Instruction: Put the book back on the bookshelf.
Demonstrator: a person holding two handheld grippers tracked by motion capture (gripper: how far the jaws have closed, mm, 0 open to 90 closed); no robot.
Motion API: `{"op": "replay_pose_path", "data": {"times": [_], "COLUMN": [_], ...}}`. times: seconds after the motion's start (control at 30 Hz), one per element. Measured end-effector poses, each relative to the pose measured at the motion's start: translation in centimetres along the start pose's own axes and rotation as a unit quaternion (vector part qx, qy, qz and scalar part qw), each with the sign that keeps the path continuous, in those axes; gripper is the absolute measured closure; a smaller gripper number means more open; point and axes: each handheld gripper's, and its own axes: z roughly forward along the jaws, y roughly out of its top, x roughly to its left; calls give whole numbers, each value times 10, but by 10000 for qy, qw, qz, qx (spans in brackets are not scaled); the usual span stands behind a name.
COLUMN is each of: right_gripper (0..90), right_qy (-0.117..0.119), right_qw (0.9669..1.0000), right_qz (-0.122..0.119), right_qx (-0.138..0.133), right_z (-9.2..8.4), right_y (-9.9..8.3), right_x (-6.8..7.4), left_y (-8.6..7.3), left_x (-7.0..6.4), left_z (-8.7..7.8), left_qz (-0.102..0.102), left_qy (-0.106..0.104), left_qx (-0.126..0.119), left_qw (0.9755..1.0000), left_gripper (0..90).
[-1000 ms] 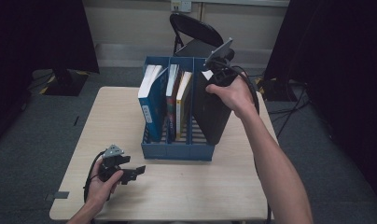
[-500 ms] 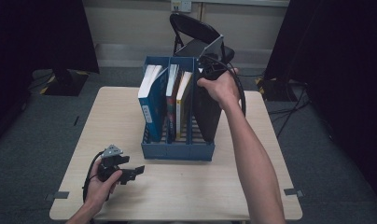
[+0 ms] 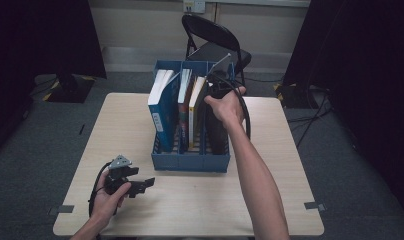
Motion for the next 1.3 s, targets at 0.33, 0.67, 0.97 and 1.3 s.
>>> {"op": "replay_pose_path", "data": {"times": [0.33, 0.67, 0.97, 1.3], "right_gripper": [538, 526, 485, 434], "right_qy": [-46, 14, 247, 680], "right_qw": [10000, 9999, 9988, 9926], "right_qz": [-27, -115, -388, -578], "right_qx": [61, 43, -183, -829], "right_z": [24, 29, 16, 9], "right_y": [-11, -15, -28, -68], "right_x": [1, 0, -5, -16], "left_y": [0, 0, 0, 0], "left_x": [0, -1, 2, 2], "left_z": [0, -1, -1, 0], "left_qz": [-25, -28, -84, -81], "left_qy": [20, 1, 95, 88], "left_qx": [8, -21, -59, -51], "left_qw": [10000, 10000, 9999, 9999], "left_gripper": [181, 183, 176, 178]}}
